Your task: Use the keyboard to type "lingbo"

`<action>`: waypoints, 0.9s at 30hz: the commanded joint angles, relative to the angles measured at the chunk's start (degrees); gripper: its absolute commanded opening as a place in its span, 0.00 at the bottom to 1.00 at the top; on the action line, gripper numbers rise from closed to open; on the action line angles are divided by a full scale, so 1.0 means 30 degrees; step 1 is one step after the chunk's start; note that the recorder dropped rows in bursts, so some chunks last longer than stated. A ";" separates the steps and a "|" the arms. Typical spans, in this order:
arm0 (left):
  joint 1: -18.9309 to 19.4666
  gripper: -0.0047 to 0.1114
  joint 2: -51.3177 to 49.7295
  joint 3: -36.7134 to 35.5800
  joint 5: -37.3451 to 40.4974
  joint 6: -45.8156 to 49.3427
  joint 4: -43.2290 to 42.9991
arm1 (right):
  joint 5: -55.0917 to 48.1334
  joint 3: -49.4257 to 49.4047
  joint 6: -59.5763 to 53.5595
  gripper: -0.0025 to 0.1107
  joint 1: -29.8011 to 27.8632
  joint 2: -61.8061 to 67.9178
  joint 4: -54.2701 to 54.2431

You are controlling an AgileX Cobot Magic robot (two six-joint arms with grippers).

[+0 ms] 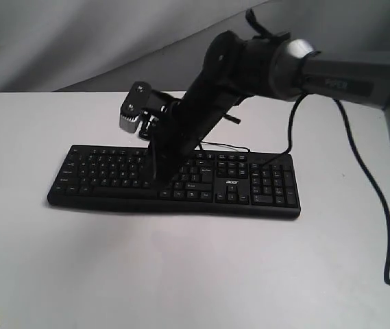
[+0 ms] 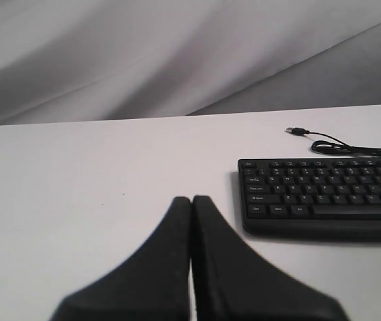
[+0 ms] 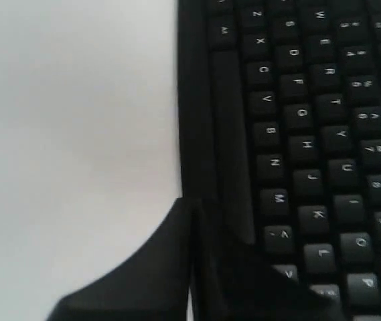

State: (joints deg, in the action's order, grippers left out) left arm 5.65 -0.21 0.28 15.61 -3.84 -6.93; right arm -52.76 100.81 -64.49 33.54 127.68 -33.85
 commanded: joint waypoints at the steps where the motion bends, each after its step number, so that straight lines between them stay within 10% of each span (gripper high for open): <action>1: 0.0019 0.04 0.0071 -0.0093 -0.0132 -0.0040 0.0072 | 0.1793 0.0051 -0.0401 0.02 0.0432 0.0406 -0.0079; 27: 0.0019 0.04 0.0071 -0.0093 -0.0132 -0.0040 0.0072 | 0.4862 -0.0027 0.2033 0.02 -0.0644 0.1568 0.1644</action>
State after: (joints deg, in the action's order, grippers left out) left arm 5.65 -0.21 0.28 15.61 -3.84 -6.93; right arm -38.40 100.81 -58.50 31.90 132.39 -28.54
